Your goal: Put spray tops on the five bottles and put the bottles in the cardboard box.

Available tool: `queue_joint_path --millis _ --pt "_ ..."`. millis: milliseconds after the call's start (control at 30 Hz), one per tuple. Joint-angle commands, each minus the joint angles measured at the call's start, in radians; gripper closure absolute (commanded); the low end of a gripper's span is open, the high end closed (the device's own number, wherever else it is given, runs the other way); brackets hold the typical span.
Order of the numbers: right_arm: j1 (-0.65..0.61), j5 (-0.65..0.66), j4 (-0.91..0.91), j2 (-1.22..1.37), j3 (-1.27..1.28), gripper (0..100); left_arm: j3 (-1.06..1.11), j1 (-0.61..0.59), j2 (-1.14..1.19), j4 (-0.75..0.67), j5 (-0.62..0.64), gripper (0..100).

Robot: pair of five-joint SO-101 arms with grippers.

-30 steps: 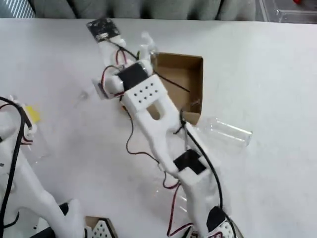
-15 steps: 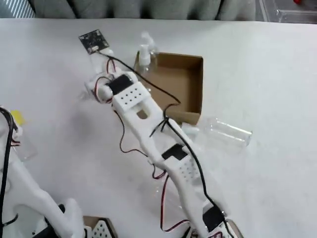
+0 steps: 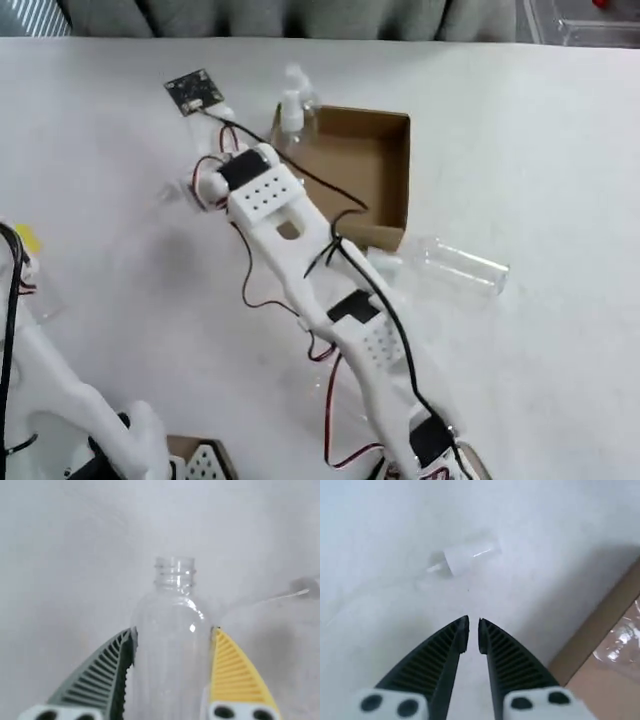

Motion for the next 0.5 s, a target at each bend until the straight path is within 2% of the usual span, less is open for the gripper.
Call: queue_joint_path --millis 0,100,267,467 --pt "-0.002 0.011 -0.047 -0.013 -0.057 98.1 -0.021 -0.041 -0.035 -0.032 -0.009 98" --pt "-0.004 0.011 -0.128 0.016 -0.052 98.1 -0.021 -0.067 -0.035 -0.032 -0.009 98" --pt "-0.008 0.011 -0.140 0.028 -0.057 98.1 -0.021 -0.108 -0.035 -0.034 -0.009 98" --pt "-0.021 0.003 -0.163 0.027 -0.057 98.1 -0.012 -0.173 -0.035 -0.104 -0.009 98"
